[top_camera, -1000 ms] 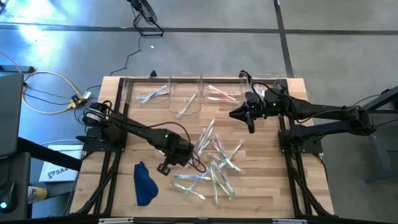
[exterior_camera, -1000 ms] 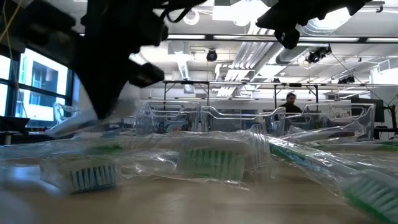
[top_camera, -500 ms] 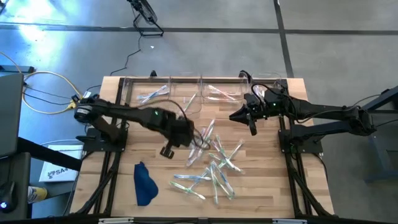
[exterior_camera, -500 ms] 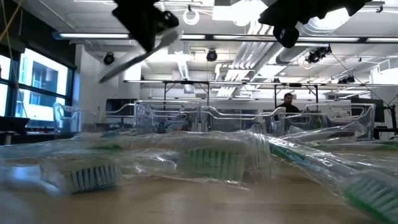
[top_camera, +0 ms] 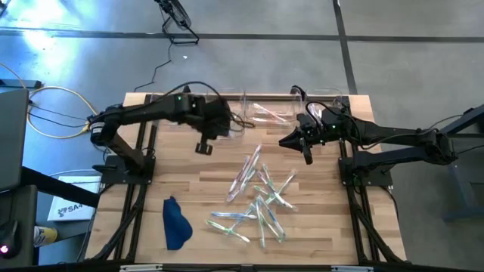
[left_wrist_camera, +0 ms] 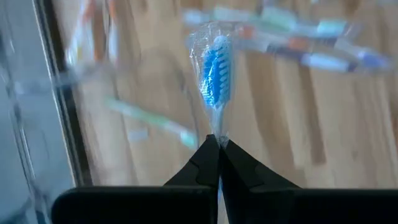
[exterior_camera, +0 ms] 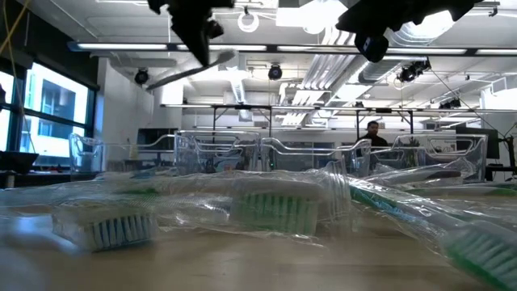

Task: Pick & Place Toothbrushes
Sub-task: Put the blue toothbrush into the left transparent bin

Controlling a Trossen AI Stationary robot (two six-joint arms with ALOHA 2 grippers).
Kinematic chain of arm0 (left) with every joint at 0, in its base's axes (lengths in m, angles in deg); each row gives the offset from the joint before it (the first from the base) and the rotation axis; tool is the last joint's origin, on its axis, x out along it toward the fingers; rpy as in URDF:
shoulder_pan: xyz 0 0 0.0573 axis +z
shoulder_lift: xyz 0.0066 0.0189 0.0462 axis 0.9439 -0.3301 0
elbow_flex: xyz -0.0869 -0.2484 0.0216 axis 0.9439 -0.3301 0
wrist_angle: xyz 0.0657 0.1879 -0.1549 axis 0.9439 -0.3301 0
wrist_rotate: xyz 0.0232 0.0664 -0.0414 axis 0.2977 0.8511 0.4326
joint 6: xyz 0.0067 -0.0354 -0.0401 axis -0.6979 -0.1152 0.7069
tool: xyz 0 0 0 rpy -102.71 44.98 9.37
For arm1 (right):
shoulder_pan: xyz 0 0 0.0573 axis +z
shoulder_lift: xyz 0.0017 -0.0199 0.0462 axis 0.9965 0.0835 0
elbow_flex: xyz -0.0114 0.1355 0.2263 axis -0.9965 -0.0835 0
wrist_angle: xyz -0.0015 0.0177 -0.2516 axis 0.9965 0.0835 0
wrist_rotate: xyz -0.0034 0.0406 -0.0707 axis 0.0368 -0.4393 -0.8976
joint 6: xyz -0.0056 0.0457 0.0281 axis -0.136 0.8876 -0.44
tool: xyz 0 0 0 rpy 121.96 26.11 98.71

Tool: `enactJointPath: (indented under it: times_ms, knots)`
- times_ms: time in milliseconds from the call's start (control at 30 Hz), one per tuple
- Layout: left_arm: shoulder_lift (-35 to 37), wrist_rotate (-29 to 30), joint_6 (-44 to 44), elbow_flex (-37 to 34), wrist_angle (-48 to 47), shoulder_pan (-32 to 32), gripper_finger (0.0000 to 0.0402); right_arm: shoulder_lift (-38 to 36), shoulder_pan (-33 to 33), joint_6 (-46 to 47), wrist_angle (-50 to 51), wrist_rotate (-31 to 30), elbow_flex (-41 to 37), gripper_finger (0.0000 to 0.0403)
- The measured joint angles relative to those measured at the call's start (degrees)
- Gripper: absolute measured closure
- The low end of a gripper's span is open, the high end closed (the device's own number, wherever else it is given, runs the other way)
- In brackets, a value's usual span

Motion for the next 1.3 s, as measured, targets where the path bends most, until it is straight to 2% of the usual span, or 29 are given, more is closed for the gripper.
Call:
enactJointPath:
  times_ms: [133,333,700,867,1300]
  knots:
    - [0.0,1.3,-1.3,0.0,-6.0,5.9,0.0402,0.0,0.0,0.1,0.0,0.8,0.0,0.0364]
    - [0.0,1.5,-4.7,0.0,-6.2,16.2,0.0402,0.0,0.0,0.2,0.0,0.7,0.0,0.0364]
    - [0.0,1.3,-7.2,-7.5,1.5,34.6,0.0402,0.0,0.0,0.2,0.1,0.5,0.0,0.0364]
    - [0.0,-2.2,-7.1,-11.0,5.7,39.0,0.0402,0.0,0.0,0.2,0.1,0.5,0.0,0.0364]
    - [-0.1,-2.2,-4.0,-20.8,14.7,43.0,0.0402,0.0,0.0,0.2,0.1,0.3,0.0,0.0364]
